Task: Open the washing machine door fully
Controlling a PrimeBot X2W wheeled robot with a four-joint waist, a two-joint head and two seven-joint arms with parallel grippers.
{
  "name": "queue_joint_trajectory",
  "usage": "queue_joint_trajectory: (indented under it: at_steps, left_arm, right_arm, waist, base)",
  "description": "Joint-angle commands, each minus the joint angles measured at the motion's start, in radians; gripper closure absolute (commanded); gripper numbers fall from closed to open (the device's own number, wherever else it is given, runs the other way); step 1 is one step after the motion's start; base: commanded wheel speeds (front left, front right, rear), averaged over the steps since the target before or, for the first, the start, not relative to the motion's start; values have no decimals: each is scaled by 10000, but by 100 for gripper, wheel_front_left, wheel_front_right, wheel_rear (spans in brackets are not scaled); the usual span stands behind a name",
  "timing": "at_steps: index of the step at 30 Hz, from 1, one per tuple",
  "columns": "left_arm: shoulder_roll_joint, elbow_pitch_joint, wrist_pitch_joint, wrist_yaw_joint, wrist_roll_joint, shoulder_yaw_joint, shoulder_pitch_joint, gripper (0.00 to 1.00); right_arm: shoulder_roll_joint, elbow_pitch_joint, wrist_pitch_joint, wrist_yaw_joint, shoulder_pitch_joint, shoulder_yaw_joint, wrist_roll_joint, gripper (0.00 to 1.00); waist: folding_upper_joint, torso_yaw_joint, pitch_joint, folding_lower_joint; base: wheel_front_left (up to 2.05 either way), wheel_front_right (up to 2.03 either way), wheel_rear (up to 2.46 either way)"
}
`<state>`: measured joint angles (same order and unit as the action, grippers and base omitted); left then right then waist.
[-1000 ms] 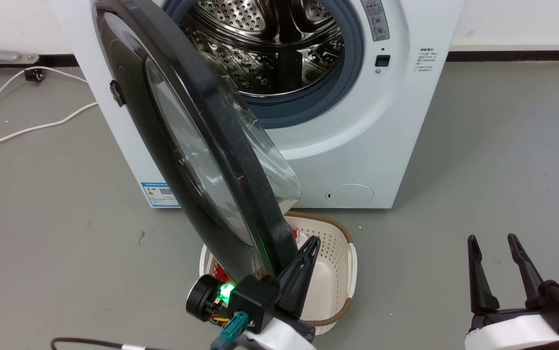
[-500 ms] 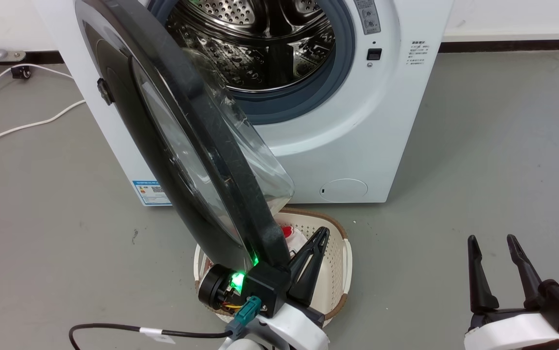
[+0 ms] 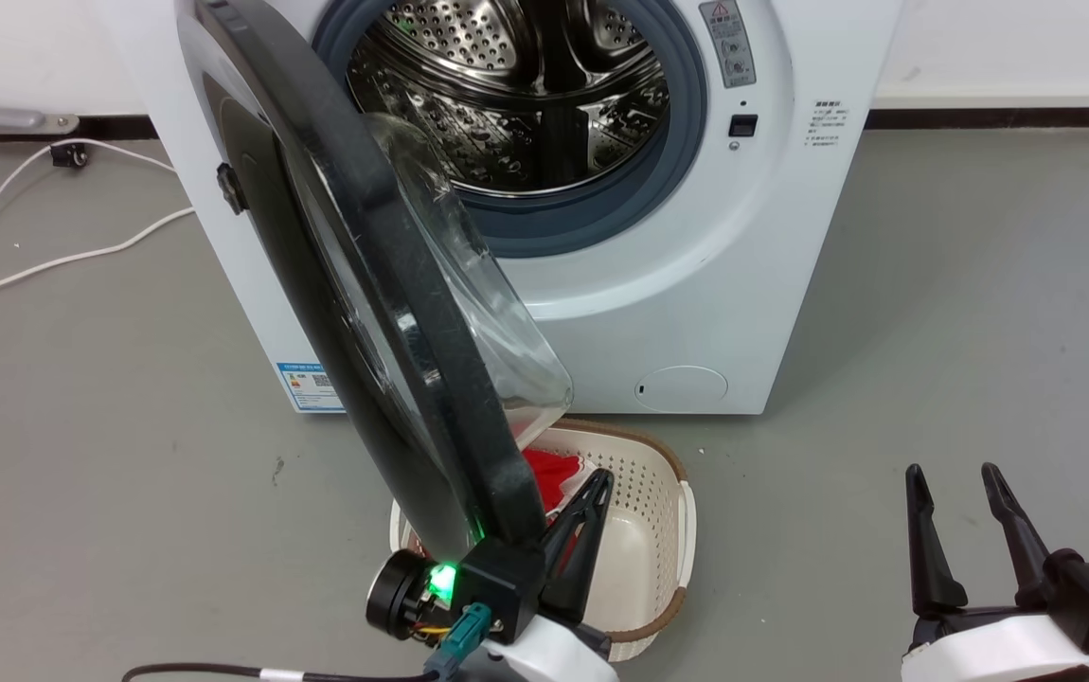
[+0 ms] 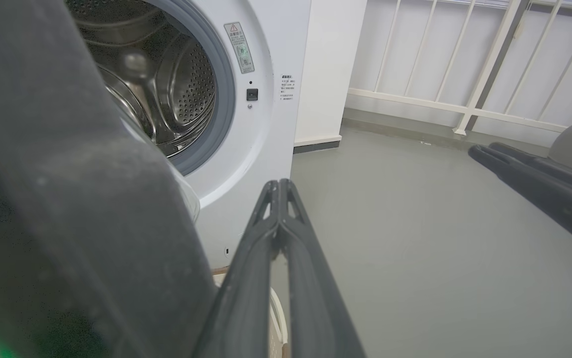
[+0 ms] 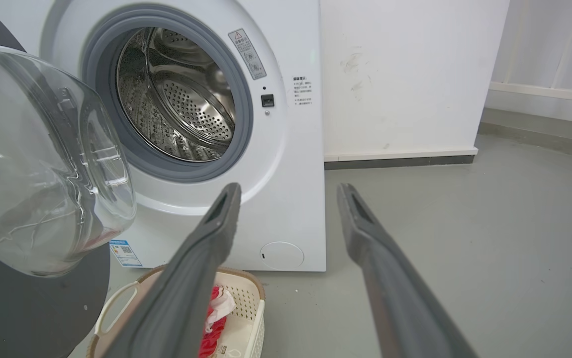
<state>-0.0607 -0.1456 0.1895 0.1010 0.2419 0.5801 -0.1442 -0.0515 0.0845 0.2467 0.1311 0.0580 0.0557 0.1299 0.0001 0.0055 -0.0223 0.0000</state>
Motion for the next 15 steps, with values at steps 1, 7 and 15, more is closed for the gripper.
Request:
queue_joint_trajectory:
  at_steps: [1, 7, 15]
  left_arm:
    - [-216, 16, 36, 152, 31, -177, 151, 100]
    - [-398, 409, -69, 373, 102, -281, 553, 100]
    - [-782, 1168, -324, 734, 104, -377, 1191, 100]
  right_arm:
    - [24, -9, 5, -7, 47, -3, -1, 0]
    - [24, -47, -52, -7, 209, -27, 12, 0]
    - [24, -64, -78, -7, 351, -25, 114, 0]
  waist:
    - [-1, 34, 57, 0]
    - [-1, 129, 237, 0]
    - [-1, 337, 371, 0]
  base:
    - [0, 0, 0]
    - [0, 0, 0]
    - [0, 0, 0]
